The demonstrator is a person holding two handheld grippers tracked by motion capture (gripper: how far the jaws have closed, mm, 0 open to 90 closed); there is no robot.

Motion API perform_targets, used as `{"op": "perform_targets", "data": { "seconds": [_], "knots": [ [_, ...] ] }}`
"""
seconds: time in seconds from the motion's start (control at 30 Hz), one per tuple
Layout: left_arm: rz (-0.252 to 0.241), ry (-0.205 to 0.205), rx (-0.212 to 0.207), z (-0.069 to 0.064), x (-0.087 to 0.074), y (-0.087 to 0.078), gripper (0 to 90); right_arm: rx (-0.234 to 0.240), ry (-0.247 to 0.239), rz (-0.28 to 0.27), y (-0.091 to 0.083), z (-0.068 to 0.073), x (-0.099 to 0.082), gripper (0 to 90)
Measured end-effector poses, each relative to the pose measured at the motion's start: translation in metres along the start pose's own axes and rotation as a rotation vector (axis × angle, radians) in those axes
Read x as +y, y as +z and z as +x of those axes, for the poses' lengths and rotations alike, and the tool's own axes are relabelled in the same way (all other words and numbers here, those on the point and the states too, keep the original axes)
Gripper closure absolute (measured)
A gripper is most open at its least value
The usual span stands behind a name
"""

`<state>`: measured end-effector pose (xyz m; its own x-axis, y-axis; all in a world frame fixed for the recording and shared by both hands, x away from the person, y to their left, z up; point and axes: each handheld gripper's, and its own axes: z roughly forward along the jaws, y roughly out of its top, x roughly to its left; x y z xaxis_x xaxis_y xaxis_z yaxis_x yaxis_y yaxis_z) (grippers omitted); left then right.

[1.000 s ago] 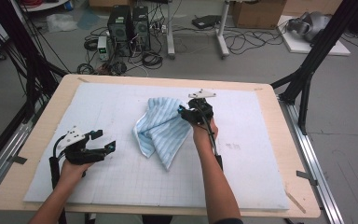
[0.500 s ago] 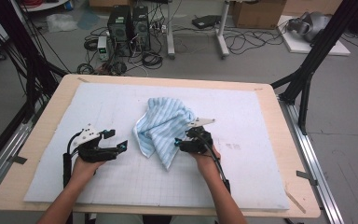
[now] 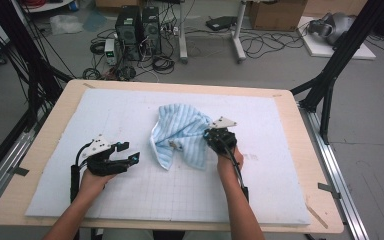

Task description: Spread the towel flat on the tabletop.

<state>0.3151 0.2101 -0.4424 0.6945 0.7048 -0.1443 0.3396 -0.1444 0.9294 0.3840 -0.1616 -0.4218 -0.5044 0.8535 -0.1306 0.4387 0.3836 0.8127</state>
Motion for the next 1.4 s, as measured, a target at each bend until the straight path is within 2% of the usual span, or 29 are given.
{"op": "perform_targets", "data": {
  "seconds": [0.03, 0.1, 0.17, 0.3, 0.33, 0.37, 0.4, 0.43, 0.57, 0.63, 0.77, 0.87, 0.9, 0.97, 1.03, 1.1, 1.2, 1.27, 1.33, 1.4],
  "knots": [
    [0.004, -0.008, -0.015, -0.001, 0.0, 0.002, 45.0, -0.069, 0.028, 0.005, 0.001, -0.012, 0.002, 86.2],
    [0.014, -0.012, -0.021, -0.005, 0.002, 0.006, 45.0, -0.085, 0.041, 0.007, 0.002, -0.017, 0.002, 85.6],
    [0.007, -0.026, -0.033, -0.009, 0.004, 0.01, 44.6, -0.077, 0.069, 0.013, 0.002, -0.022, 0.001, 80.9],
    [0.03, -0.022, -0.049, -0.019, 0.009, 0.023, 38.0, -0.04, 0.083, 0.0, -0.005, -0.021, 0.001, 68.6],
    [0.047, -0.018, -0.052, -0.021, 0.009, 0.028, 33.9, -0.02, 0.076, -0.024, -0.014, -0.019, 0.001, 64.4],
    [0.06, -0.012, -0.052, -0.024, 0.01, 0.032, 33.9, -0.02, 0.076, -0.024, -0.014, -0.019, 0.001, 64.4],
    [0.072, -0.009, -0.058, -0.027, 0.011, 0.036, 32.9, -0.02, 0.062, -0.047, -0.018, -0.017, 0.0, 63.4],
    [0.086, 0.004, -0.06, -0.03, 0.013, 0.04, 32.0, -0.019, 0.043, -0.069, -0.028, -0.013, -0.003, 60.3],
    [0.142, 0.043, -0.048, -0.043, 0.018, 0.059, 30.3, 0.0, 0.041, -0.099, -0.041, -0.009, -0.012, 56.4],
    [0.185, 0.092, -0.028, -0.05, 0.019, 0.068, 31.2, 0.018, 0.034, -0.107, -0.05, -0.004, -0.022, 54.6],
    [0.264, 0.153, 0.026, -0.057, 0.018, 0.084, 36.4, 0.035, 0.024, -0.108, -0.056, -0.002, -0.028, 53.0],
    [0.306, 0.185, 0.06, -0.06, 0.015, 0.092, 47.4, 0.054, 0.046, -0.128, -0.06, -0.004, -0.03, 51.6],
    [0.301, 0.196, 0.065, -0.061, 0.016, 0.093, 49.6, 0.056, 0.051, -0.131, -0.061, -0.004, -0.03, 51.3],
    [0.299, 0.211, 0.063, -0.062, 0.016, 0.093, 61.0, 0.059, 0.058, -0.129, -0.061, -0.005, -0.032, 51.3],
    [0.294, 0.248, 0.06, -0.06, 0.016, 0.091, 76.3, 0.065, 0.067, -0.125, -0.061, -0.006, -0.033, 51.0],
    [0.28, 0.23, 0.044, -0.055, 0.017, 0.087, 81.3, 0.07, 0.062, -0.125, -0.061, -0.006, -0.034, 51.0],
    [0.207, 0.177, 0.024, -0.045, 0.021, 0.073, 81.8, 0.097, 0.048, -0.154, -0.063, -0.002, -0.033, 52.4],
    [0.17, 0.136, 0.006, -0.038, 0.023, 0.065, 81.8, 0.151, 0.015, -0.199, -0.066, 0.003, -0.031, 55.8],
    [0.149, 0.111, -0.006, -0.033, 0.025, 0.058, 82.0, 0.233, 0.004, -0.24, -0.068, 0.009, -0.029, 58.4],
    [0.127, 0.095, -0.012, -0.029, 0.027, 0.054, 82.0, 0.311, -0.005, -0.255, -0.068, 0.015, -0.027, 61.9]
  ]
}}
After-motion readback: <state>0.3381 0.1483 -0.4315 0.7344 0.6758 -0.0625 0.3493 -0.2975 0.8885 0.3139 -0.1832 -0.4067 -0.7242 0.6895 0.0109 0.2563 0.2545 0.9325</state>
